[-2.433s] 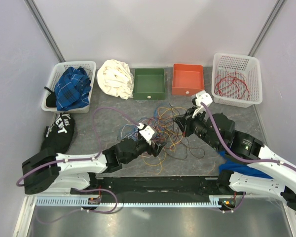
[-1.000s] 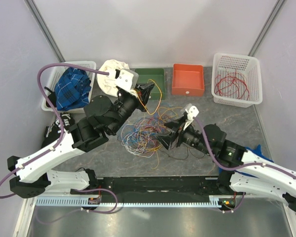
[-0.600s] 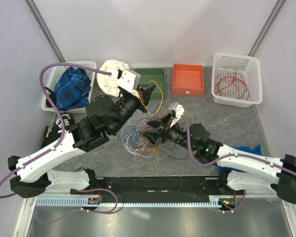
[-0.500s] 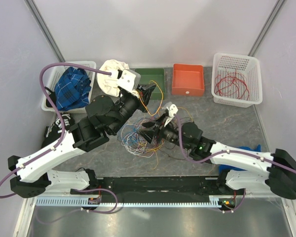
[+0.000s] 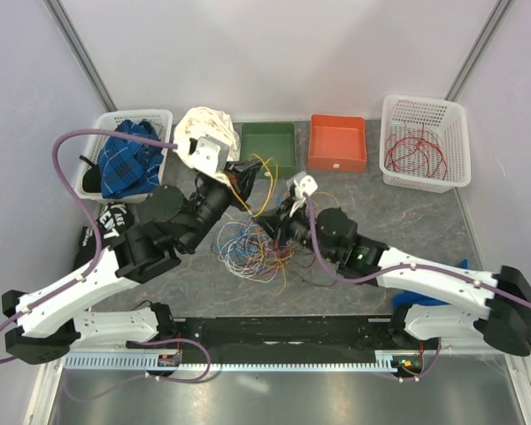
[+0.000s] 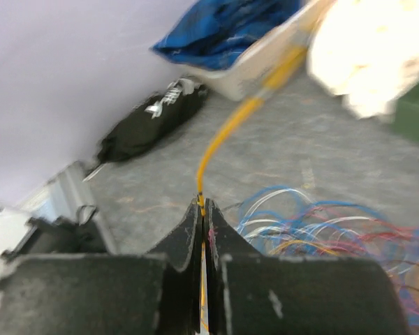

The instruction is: Untangle the cables

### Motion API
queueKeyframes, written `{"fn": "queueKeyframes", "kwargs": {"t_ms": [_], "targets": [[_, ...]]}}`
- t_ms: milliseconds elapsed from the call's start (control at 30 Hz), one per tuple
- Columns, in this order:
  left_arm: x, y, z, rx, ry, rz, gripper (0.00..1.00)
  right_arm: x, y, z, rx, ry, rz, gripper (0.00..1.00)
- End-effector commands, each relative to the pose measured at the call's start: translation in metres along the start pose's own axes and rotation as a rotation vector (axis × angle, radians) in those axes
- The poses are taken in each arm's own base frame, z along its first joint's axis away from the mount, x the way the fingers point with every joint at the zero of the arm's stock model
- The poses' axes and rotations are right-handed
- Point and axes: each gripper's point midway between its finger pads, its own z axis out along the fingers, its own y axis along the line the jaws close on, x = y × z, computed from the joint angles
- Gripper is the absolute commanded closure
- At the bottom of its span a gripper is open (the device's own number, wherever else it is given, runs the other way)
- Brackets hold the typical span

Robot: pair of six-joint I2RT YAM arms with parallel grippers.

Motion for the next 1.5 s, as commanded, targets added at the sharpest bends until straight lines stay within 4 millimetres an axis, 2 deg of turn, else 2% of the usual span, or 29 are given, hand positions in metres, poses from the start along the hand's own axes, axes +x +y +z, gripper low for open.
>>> {"fn": "queueKeyframes", "kwargs": {"t_ms": [0,33,67,100,133,167,233,300,333,400,433,467,533,567,633,767,867,933,1000,1033,1133,1300,1400,1433,1467], "targets": [[0.027,0.033,-0.024,-0.133,0.019,-0.073,0.91,-0.131,-0.005,-0.031,0.215,-0.182,-0.127,1.0],[0.033,0.041,-0.029,-0.172,0.018,-0.091,0.87,-0.13,-0.012,-0.036,0.265,-0.127,-0.16,1.0],[0.038,0.044,-0.033,-0.181,0.015,-0.103,0.75,-0.162,-0.012,-0.044,0.314,-0.169,-0.184,1.0],[0.055,0.051,-0.041,-0.194,0.031,-0.1,0.67,-0.171,-0.013,-0.048,0.339,-0.169,-0.199,1.0],[0.06,0.055,-0.045,-0.211,0.029,-0.122,0.56,-0.173,-0.017,-0.052,0.373,-0.144,-0.216,1.0],[0.065,0.057,-0.048,-0.218,0.031,-0.135,0.35,-0.193,-0.014,-0.055,0.39,-0.168,-0.229,1.0],[0.081,0.061,-0.055,-0.227,0.045,-0.157,0.01,-0.215,-0.015,-0.063,0.438,-0.182,-0.239,1.0],[0.092,0.062,-0.06,-0.225,0.063,-0.164,0.0,-0.225,-0.017,-0.062,0.475,-0.18,-0.25,1.0],[0.091,0.063,-0.063,-0.225,0.056,-0.189,0.0,-0.242,-0.012,-0.068,0.475,-0.206,-0.248,1.0],[0.099,0.065,-0.067,-0.232,0.064,-0.208,0.0,-0.253,-0.01,-0.065,0.489,-0.209,-0.264,1.0],[0.098,0.067,-0.071,-0.237,0.054,-0.247,0.0,-0.269,-0.007,-0.071,0.504,-0.234,-0.261,1.0],[0.106,0.068,-0.073,-0.24,0.066,-0.256,0.0,-0.268,-0.009,-0.064,0.522,-0.216,-0.277,1.0],[0.113,0.067,-0.077,-0.236,0.071,-0.296,0.0,-0.281,-0.015,-0.068,0.586,-0.218,-0.295,1.0],[0.12,0.069,-0.081,-0.236,0.079,-0.305,0.0,-0.275,-0.022,-0.059,0.615,-0.19,-0.313,1.0],[0.132,0.068,-0.085,-0.234,0.103,-0.328,0.0,-0.276,-0.033,-0.059,0.677,-0.172,-0.321,1.0],[0.162,0.067,-0.095,-0.229,0.171,-0.35,0.0,-0.251,-0.085,-0.036,0.773,-0.044,-0.314,1.0],[0.175,0.065,-0.098,-0.226,0.21,-0.363,0.0,-0.221,-0.121,-0.022,0.795,0.077,-0.283,1.0],[0.178,0.063,-0.099,-0.217,0.218,-0.377,0.0,-0.188,-0.141,-0.013,0.808,0.213,-0.268,1.0],[0.18,0.063,-0.1,-0.22,0.221,-0.38,0.0,-0.163,-0.155,-0.014,0.829,0.302,-0.252,1.0],[0.18,0.063,-0.1,-0.221,0.219,-0.381,0.0,-0.143,-0.162,-0.013,0.837,0.361,-0.257,1.0],[0.177,0.065,-0.1,-0.222,0.212,-0.377,0.0,-0.113,-0.168,-0.021,0.843,0.445,-0.251,1.0],[0.172,0.067,-0.099,-0.232,0.194,-0.366,0.0,-0.108,-0.161,-0.035,0.817,0.451,-0.24,1.0],[0.16,0.071,-0.095,-0.238,0.136,-0.351,0.0,-0.102,-0.145,-0.04,0.76,0.451,-0.23,1.0],[0.146,0.07,-0.089,-0.227,0.072,-0.367,0.0,-0.097,-0.14,-0.043,0.747,0.456,-0.232,1.0],[0.146,0.07,-0.089,-0.223,0.06,-0.353,0.0,-0.092,-0.132,-0.043,0.735,0.461,-0.242,1.0]]}}
